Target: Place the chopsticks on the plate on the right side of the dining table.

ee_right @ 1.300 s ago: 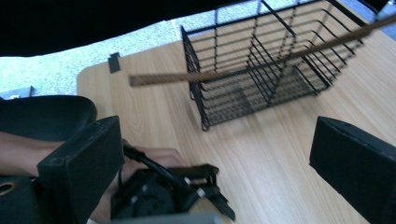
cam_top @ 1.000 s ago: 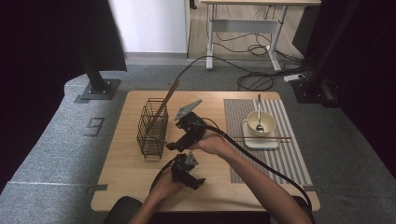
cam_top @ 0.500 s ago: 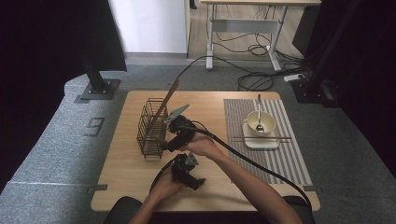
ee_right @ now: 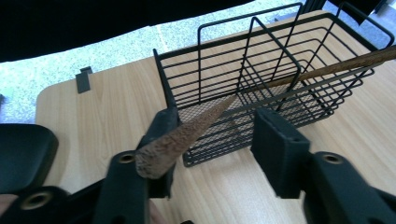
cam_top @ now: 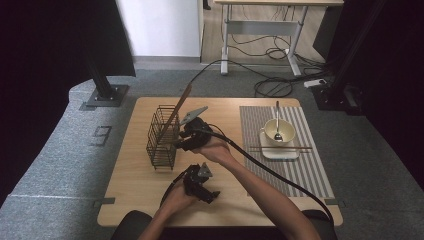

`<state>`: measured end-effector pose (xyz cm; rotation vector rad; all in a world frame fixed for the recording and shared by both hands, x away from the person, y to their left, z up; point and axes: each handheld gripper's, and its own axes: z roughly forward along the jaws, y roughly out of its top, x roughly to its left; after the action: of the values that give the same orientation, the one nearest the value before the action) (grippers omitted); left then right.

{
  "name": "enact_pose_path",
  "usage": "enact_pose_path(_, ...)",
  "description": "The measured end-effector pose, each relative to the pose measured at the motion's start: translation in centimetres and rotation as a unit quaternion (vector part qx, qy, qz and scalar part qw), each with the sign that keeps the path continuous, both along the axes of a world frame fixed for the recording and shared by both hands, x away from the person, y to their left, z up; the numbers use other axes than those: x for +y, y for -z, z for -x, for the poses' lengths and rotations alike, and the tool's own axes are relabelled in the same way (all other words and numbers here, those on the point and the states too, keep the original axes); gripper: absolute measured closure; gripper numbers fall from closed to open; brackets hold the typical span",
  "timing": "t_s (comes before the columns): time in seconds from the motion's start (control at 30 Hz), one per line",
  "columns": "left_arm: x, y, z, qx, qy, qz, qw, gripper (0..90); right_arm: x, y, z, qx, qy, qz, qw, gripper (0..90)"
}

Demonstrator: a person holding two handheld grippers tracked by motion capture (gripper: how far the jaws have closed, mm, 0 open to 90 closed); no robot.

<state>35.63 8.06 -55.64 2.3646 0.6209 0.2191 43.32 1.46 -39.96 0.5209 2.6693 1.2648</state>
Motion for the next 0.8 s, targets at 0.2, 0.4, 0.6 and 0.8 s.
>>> enact_pose_path(0.2, 0.0, 0.0, 0.0, 0.000, 0.002, -0.001, 1.0000, 0.0, 0.4, 0.2, 0.0, -0.019, -0.003, 0.012, 0.9997, 65.7)
enact_pose_path(0.4, 0.0, 0.0, 0.0, 0.000, 0.002, -0.002, 1.0000, 0.0, 0.7, 0.0, 0.3, -0.039, -0.001, 0.022, 0.9990, 77.9)
enact_pose_path(0.6, 0.0, 0.0, 0.0, -0.001, -0.001, 0.002, 1.0000, 0.0, 0.6, -0.5, 0.5, -0.062, 0.003, 0.030, 0.9976, 82.1)
enact_pose_path(0.8, 0.0, 0.0, 0.0, -0.001, 0.000, 0.002, 1.0000, 0.0, 0.2, -1.2, 0.8, -0.060, -0.001, 0.028, 0.9978, 82.2)
